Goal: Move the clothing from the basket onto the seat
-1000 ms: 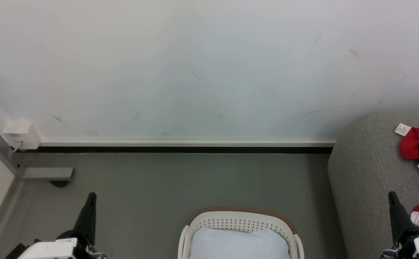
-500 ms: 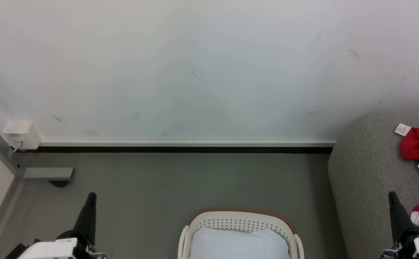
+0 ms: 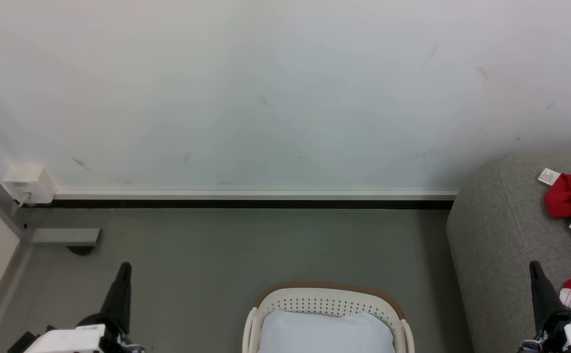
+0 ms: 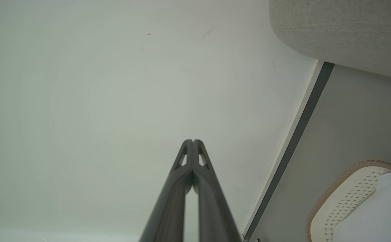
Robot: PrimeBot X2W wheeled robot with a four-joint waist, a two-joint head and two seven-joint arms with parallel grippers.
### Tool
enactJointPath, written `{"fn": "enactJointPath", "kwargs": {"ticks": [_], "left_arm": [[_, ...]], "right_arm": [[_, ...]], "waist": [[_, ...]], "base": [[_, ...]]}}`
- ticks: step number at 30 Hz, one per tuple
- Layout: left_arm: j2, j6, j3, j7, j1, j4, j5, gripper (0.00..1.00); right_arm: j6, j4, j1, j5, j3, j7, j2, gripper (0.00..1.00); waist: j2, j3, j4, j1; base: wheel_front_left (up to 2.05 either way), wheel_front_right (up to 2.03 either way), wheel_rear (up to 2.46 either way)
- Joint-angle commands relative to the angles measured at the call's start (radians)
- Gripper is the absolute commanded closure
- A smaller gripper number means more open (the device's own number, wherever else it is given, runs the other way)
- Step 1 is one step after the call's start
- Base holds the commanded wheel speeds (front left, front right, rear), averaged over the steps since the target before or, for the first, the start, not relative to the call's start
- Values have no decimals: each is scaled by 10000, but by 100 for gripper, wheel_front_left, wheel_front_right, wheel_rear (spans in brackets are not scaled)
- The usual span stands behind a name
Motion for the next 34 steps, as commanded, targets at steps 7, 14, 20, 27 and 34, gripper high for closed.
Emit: {"fn": "enactJointPath", "kwargs": {"ticks": [7,14,20,27,34], "left_arm": [[25,-39,11,40,-83,-33,-132,100],[25,-39,11,40,-83,-33,-132,100],[25,-39,11,40,-83,-33,-133,100],[25,-39,11,39,-83,-32,-133,100],[25,-39,10,39,-83,-32,-133,100]], "right_arm": [[-21,-41,-131,-78,-46,14,12,100],[-21,-40,-132,-83,-50,18,14,100],[-21,-40,-131,-85,-51,22,15,100],[-21,-40,-132,-89,-54,24,19,100],[-21,-40,-133,-92,-57,27,20,100]], "waist": [[0,0,0,0],[0,0,0,0],[0,0,0,0],[0,0,0,0],[0,0,0,0]], "base": [[0,0,0],[0,0,0],[0,0,0],[0,0,0],[0,0,0]]}}
